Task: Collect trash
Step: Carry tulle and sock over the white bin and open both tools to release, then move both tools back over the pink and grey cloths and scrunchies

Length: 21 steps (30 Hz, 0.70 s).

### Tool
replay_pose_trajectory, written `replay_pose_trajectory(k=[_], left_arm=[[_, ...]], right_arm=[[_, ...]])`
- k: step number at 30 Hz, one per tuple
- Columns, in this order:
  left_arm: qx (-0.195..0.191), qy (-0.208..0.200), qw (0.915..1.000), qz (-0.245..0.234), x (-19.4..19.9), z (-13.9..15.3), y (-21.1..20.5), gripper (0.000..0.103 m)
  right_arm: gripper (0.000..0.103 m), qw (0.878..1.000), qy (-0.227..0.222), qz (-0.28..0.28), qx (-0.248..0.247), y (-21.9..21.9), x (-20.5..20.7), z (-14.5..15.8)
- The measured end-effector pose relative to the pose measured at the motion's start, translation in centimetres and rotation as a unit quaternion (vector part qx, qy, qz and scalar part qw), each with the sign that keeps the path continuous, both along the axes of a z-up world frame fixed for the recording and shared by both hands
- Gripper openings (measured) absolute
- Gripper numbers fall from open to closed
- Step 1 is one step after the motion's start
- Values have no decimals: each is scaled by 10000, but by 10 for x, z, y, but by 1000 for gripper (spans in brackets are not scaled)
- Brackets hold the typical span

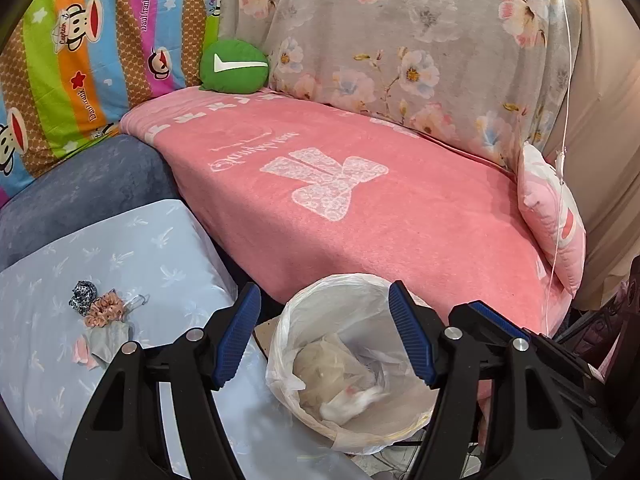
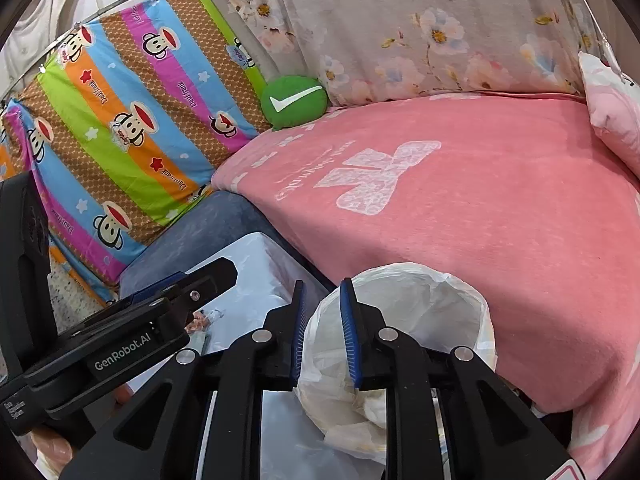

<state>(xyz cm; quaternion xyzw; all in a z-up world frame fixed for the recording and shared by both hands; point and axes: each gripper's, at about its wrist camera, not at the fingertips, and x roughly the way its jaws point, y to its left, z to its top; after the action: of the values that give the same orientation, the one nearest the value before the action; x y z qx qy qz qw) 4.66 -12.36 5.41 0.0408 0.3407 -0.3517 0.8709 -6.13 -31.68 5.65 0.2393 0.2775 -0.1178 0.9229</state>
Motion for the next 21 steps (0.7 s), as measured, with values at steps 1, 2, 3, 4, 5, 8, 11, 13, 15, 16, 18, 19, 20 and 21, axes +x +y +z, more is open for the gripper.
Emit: replay_pose_trajectory(k=[1, 2, 3, 4, 5, 8, 11, 13, 15, 16, 18, 19, 20, 21], left_arm=[[-1, 5, 10000, 6, 0, 0, 0, 64], [3, 9, 10000, 18, 1, 0, 1, 63], [2, 9, 10000, 28, 1, 0, 1, 64], [0, 12, 10000, 34, 1, -1, 1, 63], [1, 16, 10000, 41, 1, -1, 1, 64], [-5, 39, 10000, 64, 1, -2, 3, 64], [-10, 52, 9999, 85, 2, -3, 6, 64], [-10, 68, 9999, 109, 3, -4, 8, 64], [-16, 89, 9999, 131, 4, -5, 11, 63], [-18, 99, 9998, 144, 5, -6, 13, 63], [-30, 125, 9998, 180, 6, -7, 17, 64], [-32, 139, 9997, 198, 7, -8, 18, 64], [-36, 155, 9996, 221, 8, -9, 20, 64], [-39, 171, 9995, 246, 9, -10, 22, 64]], right_arm=[[19, 10000, 0, 10, -1, 1, 0, 0], [19, 10000, 1, 23, -9, 2, 1, 1], [19, 10000, 2, 36, -16, 3, 1, 1], [19, 10000, 3, 49, -22, 4, 2, 1], [19, 10000, 7, 68, -26, 3, 2, 1], [19, 9999, 27, 111, -41, 6, 5, 2], [19, 9999, 49, 154, -48, 9, 6, 0], [19, 9998, 64, 184, -50, 11, 8, 0], [19, 9997, 76, 217, -59, 13, 10, 0], [19, 9997, 83, 232, -64, 15, 11, 0], [19, 9996, 92, 269, -65, 17, 14, 0], [19, 9995, 95, 286, -65, 18, 15, 0], [19, 9995, 101, 307, -70, 20, 17, 0], [19, 9994, 107, 331, -72, 22, 18, 0]])
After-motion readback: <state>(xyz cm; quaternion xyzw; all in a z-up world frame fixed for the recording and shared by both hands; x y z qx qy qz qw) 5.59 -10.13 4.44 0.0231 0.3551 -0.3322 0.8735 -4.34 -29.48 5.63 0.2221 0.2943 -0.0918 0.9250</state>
